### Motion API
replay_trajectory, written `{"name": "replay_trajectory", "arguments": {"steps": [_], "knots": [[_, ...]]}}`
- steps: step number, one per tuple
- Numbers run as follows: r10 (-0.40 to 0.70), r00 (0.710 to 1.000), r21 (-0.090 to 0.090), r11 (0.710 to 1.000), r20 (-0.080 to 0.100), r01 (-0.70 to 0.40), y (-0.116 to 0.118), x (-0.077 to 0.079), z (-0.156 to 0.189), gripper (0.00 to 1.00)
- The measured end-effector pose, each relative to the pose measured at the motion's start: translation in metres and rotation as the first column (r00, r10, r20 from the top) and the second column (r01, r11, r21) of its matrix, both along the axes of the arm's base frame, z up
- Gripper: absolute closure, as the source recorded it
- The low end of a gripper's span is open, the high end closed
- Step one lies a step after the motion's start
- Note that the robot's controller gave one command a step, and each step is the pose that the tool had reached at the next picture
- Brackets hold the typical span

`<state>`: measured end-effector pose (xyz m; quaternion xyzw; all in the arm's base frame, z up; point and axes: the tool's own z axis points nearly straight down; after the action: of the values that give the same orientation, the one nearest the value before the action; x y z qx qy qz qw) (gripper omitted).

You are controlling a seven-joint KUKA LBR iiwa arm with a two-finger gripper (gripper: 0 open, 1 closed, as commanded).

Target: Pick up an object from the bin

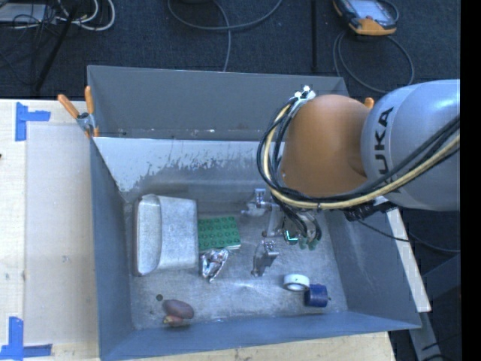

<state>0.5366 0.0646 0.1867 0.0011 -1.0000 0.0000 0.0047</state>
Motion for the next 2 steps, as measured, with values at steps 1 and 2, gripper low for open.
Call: {"name": "replay_trajectory", "arguments": {"steps": [1, 2], "knots": [[0.097, 0.995, -0.001, 0.995, 0.015, -0.097, 0.0226, 0.0317, -0.1037, 0.0], [0.094, 0.995, 0.002, 0.996, 0.033, -0.094, 0.0233, 0.0367, -0.1007, 1.0]]}}
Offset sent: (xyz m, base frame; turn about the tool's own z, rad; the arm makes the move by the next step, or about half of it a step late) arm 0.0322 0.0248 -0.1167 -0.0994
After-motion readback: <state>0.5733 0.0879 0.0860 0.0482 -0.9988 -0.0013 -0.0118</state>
